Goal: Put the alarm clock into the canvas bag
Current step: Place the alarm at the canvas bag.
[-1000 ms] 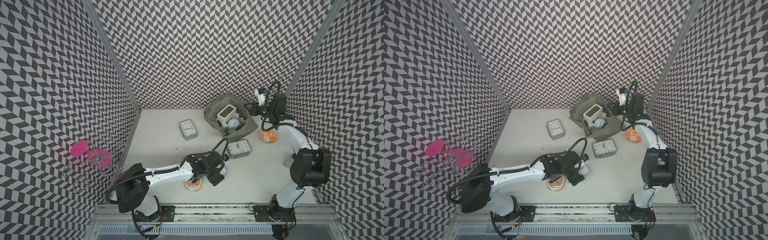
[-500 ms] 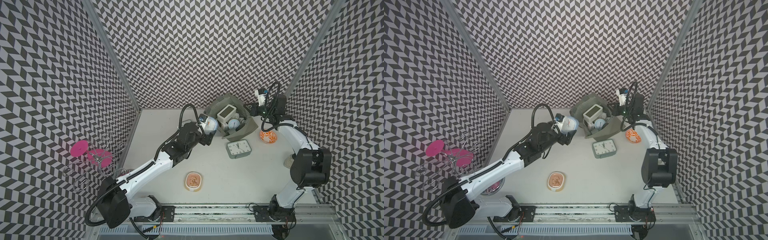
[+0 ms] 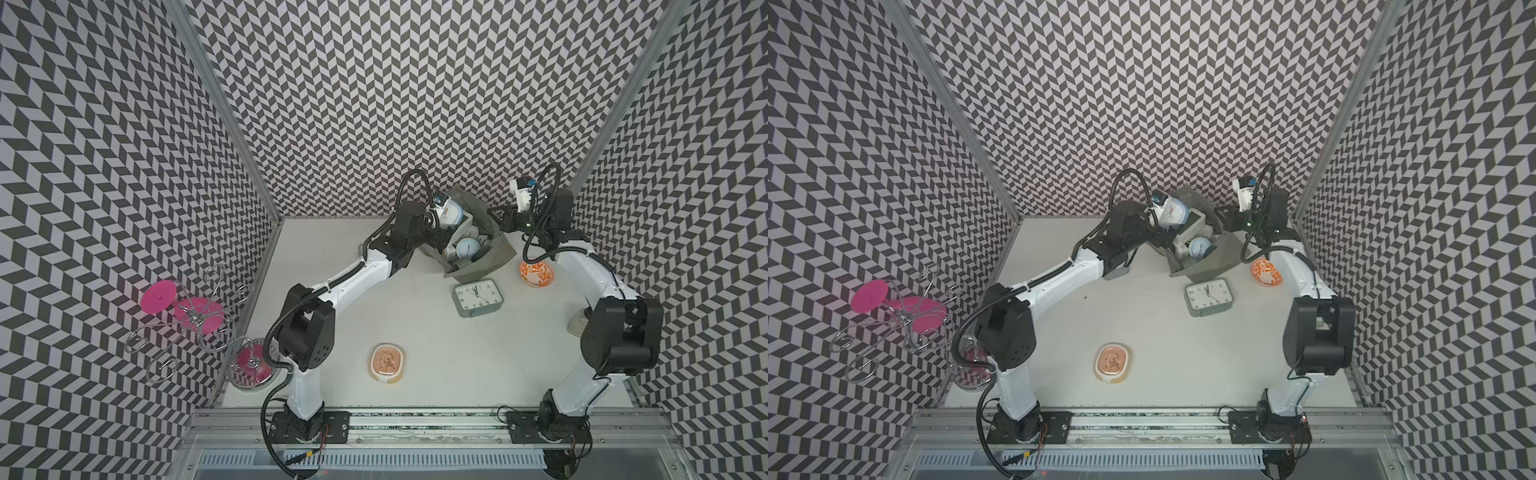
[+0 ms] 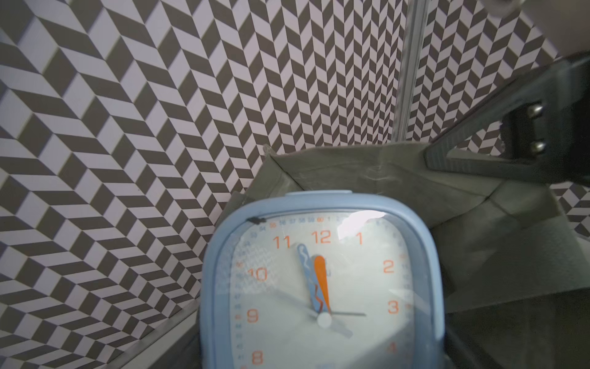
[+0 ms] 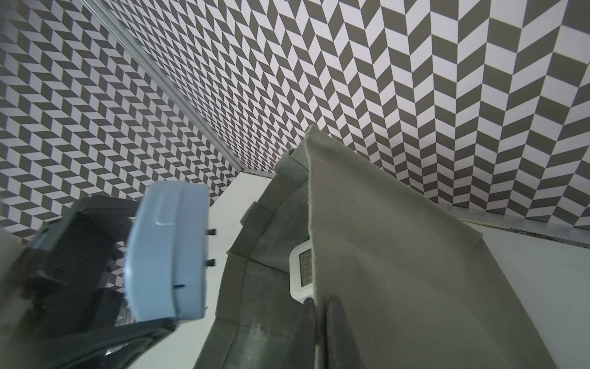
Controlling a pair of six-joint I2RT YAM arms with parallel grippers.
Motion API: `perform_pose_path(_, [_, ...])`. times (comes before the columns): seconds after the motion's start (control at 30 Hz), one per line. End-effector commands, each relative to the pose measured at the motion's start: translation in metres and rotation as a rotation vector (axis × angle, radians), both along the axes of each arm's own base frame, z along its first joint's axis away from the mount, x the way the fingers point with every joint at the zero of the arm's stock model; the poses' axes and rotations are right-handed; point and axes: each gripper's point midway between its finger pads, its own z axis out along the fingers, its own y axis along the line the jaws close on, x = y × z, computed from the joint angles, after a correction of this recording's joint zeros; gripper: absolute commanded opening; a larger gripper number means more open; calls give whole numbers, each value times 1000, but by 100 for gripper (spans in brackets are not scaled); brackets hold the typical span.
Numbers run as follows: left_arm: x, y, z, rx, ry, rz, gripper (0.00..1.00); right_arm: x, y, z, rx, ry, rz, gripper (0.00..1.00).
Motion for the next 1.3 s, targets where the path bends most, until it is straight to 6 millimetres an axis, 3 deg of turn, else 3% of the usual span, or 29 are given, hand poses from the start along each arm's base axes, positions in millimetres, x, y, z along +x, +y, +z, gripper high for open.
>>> perform_pose_path(0.0, [2, -17, 12, -4, -33, -66, 44, -10, 4, 42, 14, -112, 16, 0])
perform_pose_path(0.4, [46, -56, -45, 90, 30, -102, 49, -10, 4, 43, 4, -113, 7, 0])
perform_pose_path(0.6, [60, -61, -58, 127, 29, -105, 87, -12, 3, 45, 0, -116, 3, 0])
perform_pose_path(0.67, [62, -62, -59, 150, 31, -108, 94, -12, 3, 45, -3, -117, 1, 0])
perform_pose_path(0.8, [52, -59, -34, 133, -1, -139, 99, -13, 3, 47, -7, -120, 0, 0])
perform_pose_path(0.93, [21, -47, 33, 12, -54, -191, 99, -13, 2, 47, -6, -119, -1, 0])
perform_pose_path(1.03, [-2, -30, 68, -53, -70, -180, 99, -13, 3, 46, -6, -117, -1, 0])
perform_pose_path(1.13, [-15, -4, 80, -97, -29, -95, 99, -14, 2, 47, -7, -120, -1, 0])
perform_pose_path(1.27, [-31, 31, 63, -165, 81, 29, 99, -15, 3, 47, -5, -121, 0, 0])
